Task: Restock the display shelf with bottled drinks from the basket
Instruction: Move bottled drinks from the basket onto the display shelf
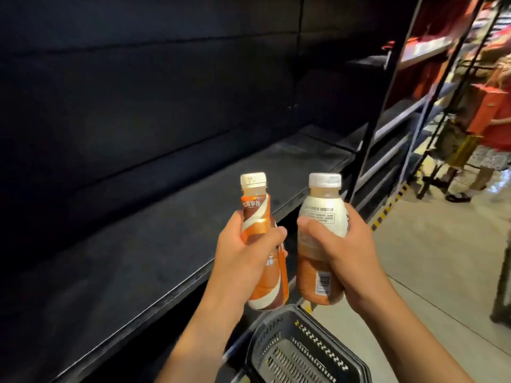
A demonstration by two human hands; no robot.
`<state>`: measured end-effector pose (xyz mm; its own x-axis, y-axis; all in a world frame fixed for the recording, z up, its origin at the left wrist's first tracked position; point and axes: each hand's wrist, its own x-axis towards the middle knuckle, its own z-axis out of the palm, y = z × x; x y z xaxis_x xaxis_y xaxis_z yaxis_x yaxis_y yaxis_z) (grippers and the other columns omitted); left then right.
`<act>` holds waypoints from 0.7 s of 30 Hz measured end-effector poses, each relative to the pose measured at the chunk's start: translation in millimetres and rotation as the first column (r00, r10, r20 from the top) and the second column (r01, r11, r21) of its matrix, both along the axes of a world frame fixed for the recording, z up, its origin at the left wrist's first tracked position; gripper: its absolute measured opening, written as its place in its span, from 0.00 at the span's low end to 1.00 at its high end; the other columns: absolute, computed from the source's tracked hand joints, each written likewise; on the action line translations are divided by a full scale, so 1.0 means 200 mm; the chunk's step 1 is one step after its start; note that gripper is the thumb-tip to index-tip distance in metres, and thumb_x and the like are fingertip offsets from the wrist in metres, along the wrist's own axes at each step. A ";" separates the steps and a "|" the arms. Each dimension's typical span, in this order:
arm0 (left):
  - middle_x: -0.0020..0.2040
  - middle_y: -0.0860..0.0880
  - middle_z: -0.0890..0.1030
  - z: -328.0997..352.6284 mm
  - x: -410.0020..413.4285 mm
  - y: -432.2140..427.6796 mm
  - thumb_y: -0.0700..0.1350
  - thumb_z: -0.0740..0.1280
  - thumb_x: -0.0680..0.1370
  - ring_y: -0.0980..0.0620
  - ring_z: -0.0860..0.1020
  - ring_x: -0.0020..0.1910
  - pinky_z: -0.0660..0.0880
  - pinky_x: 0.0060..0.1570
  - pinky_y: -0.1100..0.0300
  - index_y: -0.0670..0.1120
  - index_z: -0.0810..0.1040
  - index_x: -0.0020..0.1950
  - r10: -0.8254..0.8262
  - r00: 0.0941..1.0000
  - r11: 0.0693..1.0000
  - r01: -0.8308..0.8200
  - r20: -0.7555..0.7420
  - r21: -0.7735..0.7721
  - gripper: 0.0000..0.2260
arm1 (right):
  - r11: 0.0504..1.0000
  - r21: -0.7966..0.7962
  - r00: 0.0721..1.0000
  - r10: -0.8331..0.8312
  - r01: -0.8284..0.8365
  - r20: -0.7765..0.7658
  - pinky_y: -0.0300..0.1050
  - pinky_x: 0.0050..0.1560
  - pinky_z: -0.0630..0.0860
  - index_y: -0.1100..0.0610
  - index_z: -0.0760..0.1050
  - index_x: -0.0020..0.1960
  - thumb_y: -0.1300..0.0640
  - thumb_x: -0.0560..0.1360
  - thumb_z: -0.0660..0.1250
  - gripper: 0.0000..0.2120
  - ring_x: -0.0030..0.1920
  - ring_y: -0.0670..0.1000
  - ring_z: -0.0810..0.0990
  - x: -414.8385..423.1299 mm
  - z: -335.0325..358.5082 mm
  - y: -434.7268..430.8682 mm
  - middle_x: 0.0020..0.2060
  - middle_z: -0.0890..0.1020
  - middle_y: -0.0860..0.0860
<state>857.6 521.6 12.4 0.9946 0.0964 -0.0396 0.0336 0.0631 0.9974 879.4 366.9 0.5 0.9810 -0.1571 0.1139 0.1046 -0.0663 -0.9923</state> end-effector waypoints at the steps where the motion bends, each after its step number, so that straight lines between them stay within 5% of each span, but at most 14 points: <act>1: 0.42 0.44 0.83 0.04 -0.07 0.09 0.44 0.74 0.72 0.42 0.85 0.42 0.81 0.50 0.42 0.47 0.78 0.49 0.051 0.999 0.998 -0.051 0.016 0.020 0.09 | 0.998 0.009 0.998 0.059 -0.059 0.011 0.51 0.42 0.82 0.51 0.78 0.51 0.44 0.60 0.76 0.22 0.39 0.50 0.83 -0.02 0.03 0.10 0.40 0.84 0.51; 8: 0.42 0.46 0.84 0.21 -0.68 0.74 0.46 0.75 0.71 0.44 0.85 0.42 0.80 0.52 0.42 0.50 0.79 0.50 0.427 0.900 0.901 -0.432 0.088 0.048 0.10 | 0.888 0.035 0.888 0.456 -0.459 0.056 0.43 0.37 0.78 0.51 0.78 0.50 0.53 0.68 0.76 0.13 0.38 0.49 0.84 -0.35 0.21 0.81 0.39 0.84 0.50; 17: 0.39 0.46 0.84 0.30 -1.76 1.43 0.42 0.75 0.71 0.50 0.83 0.38 0.78 0.43 0.54 0.49 0.80 0.50 0.793 0.590 0.597 -0.802 0.154 -0.001 0.10 | 0.565 0.033 0.565 0.819 -0.824 0.098 0.42 0.37 0.78 0.46 0.79 0.49 0.48 0.62 0.77 0.17 0.39 0.48 0.85 -1.21 0.33 1.70 0.41 0.85 0.49; 21: 0.43 0.46 0.85 0.30 -2.20 1.71 0.45 0.77 0.70 0.45 0.84 0.44 0.78 0.50 0.47 0.54 0.80 0.50 0.850 0.498 0.499 -0.866 0.173 0.041 0.12 | 0.431 0.053 0.435 0.894 -0.901 0.110 0.41 0.36 0.78 0.46 0.79 0.48 0.47 0.60 0.76 0.18 0.39 0.48 0.85 -1.63 0.31 2.05 0.40 0.86 0.49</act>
